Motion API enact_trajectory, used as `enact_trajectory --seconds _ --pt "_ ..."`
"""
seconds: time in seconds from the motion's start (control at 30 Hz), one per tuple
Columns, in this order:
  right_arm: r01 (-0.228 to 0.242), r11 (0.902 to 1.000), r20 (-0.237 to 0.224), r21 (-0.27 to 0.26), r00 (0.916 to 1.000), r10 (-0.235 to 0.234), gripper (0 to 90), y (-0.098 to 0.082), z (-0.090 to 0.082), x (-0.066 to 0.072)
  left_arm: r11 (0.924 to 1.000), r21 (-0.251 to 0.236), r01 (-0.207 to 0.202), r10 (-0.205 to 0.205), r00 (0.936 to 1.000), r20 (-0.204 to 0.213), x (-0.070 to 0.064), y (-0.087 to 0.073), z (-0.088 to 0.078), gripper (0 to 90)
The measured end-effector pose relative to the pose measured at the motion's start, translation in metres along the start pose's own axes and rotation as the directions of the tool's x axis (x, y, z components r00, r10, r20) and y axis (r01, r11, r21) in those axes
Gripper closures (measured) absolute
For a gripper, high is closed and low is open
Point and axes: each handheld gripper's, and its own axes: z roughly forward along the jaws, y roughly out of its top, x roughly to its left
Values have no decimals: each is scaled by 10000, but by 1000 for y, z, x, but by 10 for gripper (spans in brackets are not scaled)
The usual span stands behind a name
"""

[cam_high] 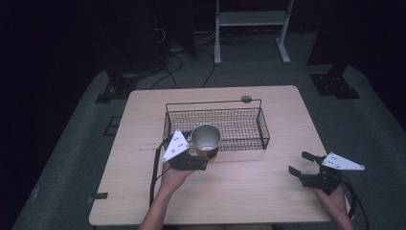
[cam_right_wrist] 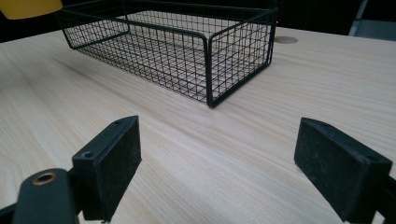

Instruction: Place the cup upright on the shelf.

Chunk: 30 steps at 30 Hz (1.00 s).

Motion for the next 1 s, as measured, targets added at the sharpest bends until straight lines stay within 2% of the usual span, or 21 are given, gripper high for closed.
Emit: enact_trajectory --seconds 0.3,0.43,0.73,1.0 --pt "-34 10000 -15 -23 10000 34 137 0 0 0 9999 79 78 -78 10000 3 10 4 11 137" --pt "-43 10000 -15 -33 10000 43 137 0 0 -1 9996 127 254 -255 9997 53 19 8 18 137" --pt "-78 10000 -13 -59 10000 78 137 0 -1 -1 9996 249 157 -157 9999 16 33 17 28 137" --pt "-68 10000 -23 -51 10000 68 138 0 -1 -1 9993 285 244 -244 9997 -6 46 25 38 137"
